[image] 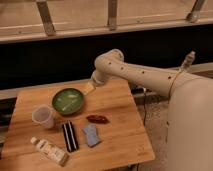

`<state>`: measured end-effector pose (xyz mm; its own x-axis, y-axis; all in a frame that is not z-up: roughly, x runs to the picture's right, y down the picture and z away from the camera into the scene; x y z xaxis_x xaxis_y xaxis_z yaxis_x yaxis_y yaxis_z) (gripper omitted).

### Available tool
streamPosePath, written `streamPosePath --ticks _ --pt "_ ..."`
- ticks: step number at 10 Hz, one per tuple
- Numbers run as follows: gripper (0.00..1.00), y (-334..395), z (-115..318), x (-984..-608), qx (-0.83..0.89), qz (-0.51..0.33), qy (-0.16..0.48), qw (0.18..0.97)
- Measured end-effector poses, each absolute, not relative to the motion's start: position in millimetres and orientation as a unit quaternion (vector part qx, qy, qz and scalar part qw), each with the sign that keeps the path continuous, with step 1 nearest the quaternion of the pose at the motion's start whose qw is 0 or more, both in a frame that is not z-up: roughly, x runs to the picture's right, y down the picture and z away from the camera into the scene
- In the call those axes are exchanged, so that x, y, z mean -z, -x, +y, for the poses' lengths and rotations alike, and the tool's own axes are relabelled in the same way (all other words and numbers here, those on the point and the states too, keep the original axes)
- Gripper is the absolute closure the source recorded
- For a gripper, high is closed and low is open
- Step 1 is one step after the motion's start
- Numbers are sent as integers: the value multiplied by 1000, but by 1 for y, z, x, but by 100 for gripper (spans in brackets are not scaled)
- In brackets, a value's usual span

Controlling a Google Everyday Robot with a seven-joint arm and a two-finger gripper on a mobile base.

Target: Place the bottle in the ceramic bowl

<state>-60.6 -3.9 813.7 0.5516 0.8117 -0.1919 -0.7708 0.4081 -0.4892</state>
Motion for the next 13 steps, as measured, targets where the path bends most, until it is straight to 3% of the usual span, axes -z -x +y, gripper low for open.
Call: streamPosePath --ticks 10,13 --pt "20 63 -6 -811 -458 -37 272 846" --pt "20 115 7 -807 -391 -40 301 869"
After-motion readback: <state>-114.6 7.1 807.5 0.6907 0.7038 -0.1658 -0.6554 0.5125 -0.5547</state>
